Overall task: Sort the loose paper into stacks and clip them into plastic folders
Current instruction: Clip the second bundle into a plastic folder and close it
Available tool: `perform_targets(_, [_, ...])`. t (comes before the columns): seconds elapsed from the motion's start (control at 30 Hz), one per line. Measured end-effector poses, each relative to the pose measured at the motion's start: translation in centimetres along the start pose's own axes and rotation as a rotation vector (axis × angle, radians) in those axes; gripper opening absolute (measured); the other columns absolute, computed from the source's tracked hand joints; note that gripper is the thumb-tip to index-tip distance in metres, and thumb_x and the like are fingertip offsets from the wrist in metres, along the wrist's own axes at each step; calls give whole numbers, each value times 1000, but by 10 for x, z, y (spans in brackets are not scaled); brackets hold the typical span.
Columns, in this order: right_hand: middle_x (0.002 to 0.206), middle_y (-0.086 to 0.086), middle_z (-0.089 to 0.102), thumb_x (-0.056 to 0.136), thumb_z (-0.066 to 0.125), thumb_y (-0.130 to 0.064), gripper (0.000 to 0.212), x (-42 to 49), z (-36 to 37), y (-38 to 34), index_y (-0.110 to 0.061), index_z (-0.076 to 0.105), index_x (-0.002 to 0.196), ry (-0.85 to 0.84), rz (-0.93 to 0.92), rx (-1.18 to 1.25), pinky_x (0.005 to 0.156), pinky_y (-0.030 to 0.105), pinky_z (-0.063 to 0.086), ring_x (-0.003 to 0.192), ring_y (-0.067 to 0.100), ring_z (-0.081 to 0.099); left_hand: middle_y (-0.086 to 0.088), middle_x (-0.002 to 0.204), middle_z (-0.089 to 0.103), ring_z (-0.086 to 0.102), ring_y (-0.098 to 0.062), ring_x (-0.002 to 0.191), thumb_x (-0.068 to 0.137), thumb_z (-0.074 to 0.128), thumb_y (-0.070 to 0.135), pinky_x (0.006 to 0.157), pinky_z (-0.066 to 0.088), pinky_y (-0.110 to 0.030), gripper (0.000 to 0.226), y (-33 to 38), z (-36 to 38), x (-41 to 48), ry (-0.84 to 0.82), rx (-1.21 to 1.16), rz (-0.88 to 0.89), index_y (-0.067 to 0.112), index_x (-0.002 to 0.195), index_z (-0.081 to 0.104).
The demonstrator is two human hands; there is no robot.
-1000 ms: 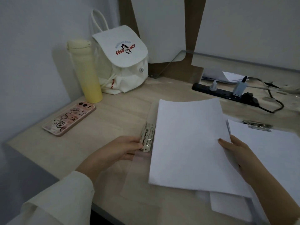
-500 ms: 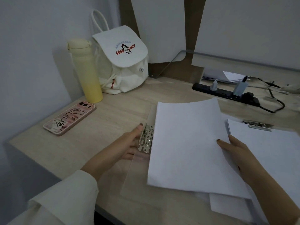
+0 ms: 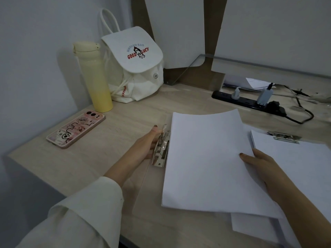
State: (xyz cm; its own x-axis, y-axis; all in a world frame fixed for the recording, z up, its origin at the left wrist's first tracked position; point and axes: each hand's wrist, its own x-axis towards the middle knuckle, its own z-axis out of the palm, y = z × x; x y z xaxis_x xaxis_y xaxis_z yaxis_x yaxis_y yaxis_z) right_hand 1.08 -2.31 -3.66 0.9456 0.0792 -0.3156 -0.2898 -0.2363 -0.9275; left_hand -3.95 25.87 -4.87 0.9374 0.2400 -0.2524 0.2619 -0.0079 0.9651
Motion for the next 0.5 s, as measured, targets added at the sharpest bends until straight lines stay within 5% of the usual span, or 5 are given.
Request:
perform_targets(0.17, [94, 8, 68, 90, 54, -12, 20, -7, 6, -2, -10, 62, 109, -4, -25, 18, 86, 41, 48, 80, 25, 63, 2, 103, 66, 63, -10, 81, 97, 34, 42, 70, 51, -26, 34, -3, 0, 0, 39, -23, 10, 28, 115, 59])
perform_targets(0.37, [80, -3, 63, 91, 52, -10, 22, -24, 20, 1, -24, 57, 75, 42, -76, -29, 90, 39, 45, 72, 17, 59, 1, 98, 62, 60, -6, 74, 99, 31, 33, 53, 52, -13, 36, -1, -2, 1, -13, -48, -3, 20, 121, 56])
perform_targets(0.5, [80, -7, 62, 92, 52, -10, 23, -29, 22, 2, -23, 57, 73, 44, -82, -48, 89, 35, 44, 72, 14, 59, 5, 86, 62, 62, 3, 53, 98, 35, 36, 48, 51, -11, 32, 1, -4, 1, -46, -60, -44, 21, 116, 57])
